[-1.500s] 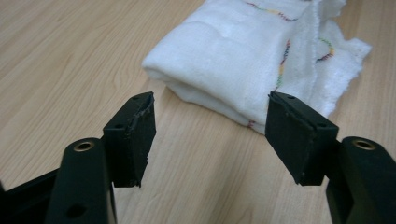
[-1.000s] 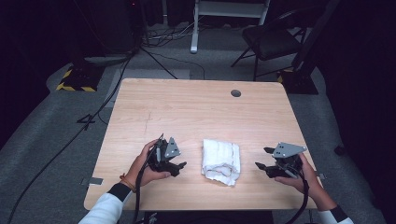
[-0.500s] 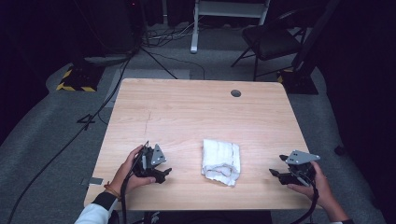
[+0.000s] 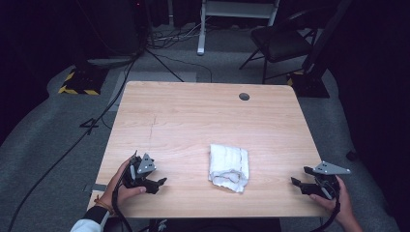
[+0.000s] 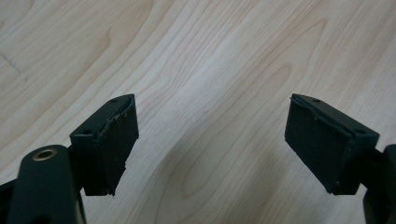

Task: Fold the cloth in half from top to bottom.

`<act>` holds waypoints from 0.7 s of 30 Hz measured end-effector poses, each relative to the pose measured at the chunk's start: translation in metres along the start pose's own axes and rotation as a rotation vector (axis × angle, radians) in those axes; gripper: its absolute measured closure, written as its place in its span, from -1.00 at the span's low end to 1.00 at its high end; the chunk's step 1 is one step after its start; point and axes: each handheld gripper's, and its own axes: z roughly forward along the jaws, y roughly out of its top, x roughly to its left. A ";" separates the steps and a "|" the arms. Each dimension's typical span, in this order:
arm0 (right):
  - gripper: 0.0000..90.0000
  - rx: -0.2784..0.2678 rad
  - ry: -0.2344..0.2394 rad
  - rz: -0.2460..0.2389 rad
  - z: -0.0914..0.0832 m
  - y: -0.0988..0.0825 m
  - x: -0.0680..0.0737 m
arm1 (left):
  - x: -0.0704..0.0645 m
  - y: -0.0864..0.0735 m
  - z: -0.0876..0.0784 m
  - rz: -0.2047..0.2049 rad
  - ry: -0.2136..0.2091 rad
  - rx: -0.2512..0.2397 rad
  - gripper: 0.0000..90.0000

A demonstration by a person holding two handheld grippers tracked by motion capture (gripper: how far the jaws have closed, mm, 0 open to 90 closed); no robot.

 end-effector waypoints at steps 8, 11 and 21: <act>-0.50 -0.014 -0.022 0.053 -0.001 -0.009 -0.008 | 0.024 -0.029 0.003 -0.139 -0.035 -0.045 -0.62; -0.55 -0.008 -0.020 0.063 0.001 -0.008 -0.009 | 0.026 -0.030 0.002 -0.138 -0.023 -0.042 -0.63; -0.60 -0.005 -0.029 0.068 0.002 -0.007 -0.008 | 0.025 -0.031 0.001 -0.145 -0.013 -0.042 -0.63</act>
